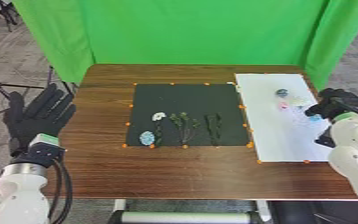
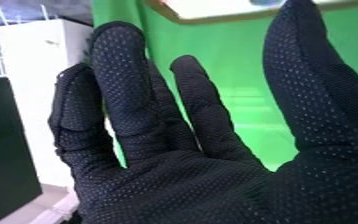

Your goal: Arrange flowers

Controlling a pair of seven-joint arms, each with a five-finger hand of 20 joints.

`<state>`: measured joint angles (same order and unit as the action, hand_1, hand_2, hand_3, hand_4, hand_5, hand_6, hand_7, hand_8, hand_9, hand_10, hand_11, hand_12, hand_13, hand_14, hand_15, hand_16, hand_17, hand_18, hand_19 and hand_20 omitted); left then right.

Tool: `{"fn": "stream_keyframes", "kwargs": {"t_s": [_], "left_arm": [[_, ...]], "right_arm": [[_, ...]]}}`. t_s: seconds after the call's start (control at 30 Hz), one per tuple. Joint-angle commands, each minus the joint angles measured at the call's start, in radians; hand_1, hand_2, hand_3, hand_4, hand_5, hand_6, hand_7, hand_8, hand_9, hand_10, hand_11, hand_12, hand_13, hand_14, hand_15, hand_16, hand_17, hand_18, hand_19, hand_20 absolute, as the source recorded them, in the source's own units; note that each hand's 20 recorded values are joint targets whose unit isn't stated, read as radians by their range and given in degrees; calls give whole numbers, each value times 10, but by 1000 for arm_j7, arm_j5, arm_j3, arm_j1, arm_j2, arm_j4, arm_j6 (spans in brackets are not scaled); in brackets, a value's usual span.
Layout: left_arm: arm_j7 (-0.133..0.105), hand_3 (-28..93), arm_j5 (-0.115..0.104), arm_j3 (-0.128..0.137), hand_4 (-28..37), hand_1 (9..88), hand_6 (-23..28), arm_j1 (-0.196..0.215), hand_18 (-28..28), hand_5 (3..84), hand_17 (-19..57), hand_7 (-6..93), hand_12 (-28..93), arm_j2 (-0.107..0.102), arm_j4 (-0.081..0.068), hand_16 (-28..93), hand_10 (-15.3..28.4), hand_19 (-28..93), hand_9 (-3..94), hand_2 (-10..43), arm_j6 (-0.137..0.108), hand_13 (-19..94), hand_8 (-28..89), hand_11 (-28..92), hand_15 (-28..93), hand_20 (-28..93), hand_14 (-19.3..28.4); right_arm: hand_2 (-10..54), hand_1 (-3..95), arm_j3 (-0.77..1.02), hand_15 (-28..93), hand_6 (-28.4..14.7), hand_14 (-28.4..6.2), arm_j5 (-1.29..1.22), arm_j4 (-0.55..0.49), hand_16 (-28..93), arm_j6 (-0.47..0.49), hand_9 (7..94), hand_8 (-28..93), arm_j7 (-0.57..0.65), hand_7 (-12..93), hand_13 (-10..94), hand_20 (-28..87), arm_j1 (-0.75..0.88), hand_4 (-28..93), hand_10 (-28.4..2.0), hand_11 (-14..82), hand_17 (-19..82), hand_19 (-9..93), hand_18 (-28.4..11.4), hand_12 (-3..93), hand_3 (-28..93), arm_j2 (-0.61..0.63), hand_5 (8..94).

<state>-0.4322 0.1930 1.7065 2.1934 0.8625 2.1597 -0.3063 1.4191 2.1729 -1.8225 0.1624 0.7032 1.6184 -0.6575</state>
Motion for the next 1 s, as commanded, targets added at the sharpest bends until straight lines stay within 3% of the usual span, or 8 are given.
{"fn": "stream_keyframes", "kwargs": {"t_s": [0.03,0.07,0.43,0.53,0.63,0.77,0.93,1.0], "left_arm": [[-3,673,13,1,-283,239,76,11,135,403,-56,185,110,0,10,-76,138,347,331,168,8,229,-99,250,409,139,133],[12,673,30,4,-283,239,76,14,135,403,-56,185,110,6,11,-76,137,347,331,167,9,229,-99,250,410,139,133],[6,679,17,-11,-283,238,77,5,135,401,-55,188,113,-1,8,-76,138,345,334,162,0,233,-99,255,414,139,133],[9,678,20,-11,-283,239,77,5,135,402,-55,188,113,0,10,-76,138,345,335,162,4,232,-99,256,415,139,133],[12,677,20,-14,-283,239,78,1,135,403,-56,190,113,1,8,-75,138,346,335,162,2,232,-99,256,416,139,134],[12,676,15,-14,-283,240,78,4,135,404,-56,191,114,3,11,-76,137,346,335,162,1,233,-99,257,417,140,133],[14,676,19,-11,-283,241,78,8,135,405,-56,192,115,4,12,-76,137,347,336,162,-1,234,-100,259,418,140,133],[14,677,18,-12,-283,240,78,7,135,405,-56,192,115,4,12,-76,138,347,336,162,-3,234,-100,259,420,140,134]], "right_arm": [[-95,323,-17,675,-85,-146,-44,75,195,96,418,-113,-8,109,600,332,-41,-280,-174,108,313,845,-255,105,774,-7,405],[-95,325,-31,674,-84,-146,-74,91,194,100,422,-113,19,111,599,333,-60,-280,-171,112,311,844,-255,105,771,-12,404],[-86,335,-73,653,-83,-142,-81,156,178,62,422,-120,-11,123,601,334,-80,-282,-153,129,309,831,-249,97,779,-26,395],[-5,308,-87,631,-87,-138,-94,167,166,64,465,-127,-6,128,611,331,-88,-282,-152,137,313,828,-245,91,778,-31,422],[14,327,-98,613,-99,-136,-76,171,160,63,498,-126,-22,123,619,329,-91,-281,-162,142,317,827,-242,93,782,-33,452],[-19,410,-102,583,-83,-120,-67,166,186,112,585,-135,-28,144,652,339,-97,-279,-157,151,319,824,-240,115,799,-34,526],[-28,483,-109,571,-47,-97,-30,159,224,58,697,-131,-54,170,701,360,-76,-281,-136,169,327,819,-238,150,781,-33,624],[-30,506,-107,563,-37,-95,-21,154,246,21,736,-69,-68,178,711,375,-60,-282,-120,156,331,815,-237,204,744,-32,646]]}}
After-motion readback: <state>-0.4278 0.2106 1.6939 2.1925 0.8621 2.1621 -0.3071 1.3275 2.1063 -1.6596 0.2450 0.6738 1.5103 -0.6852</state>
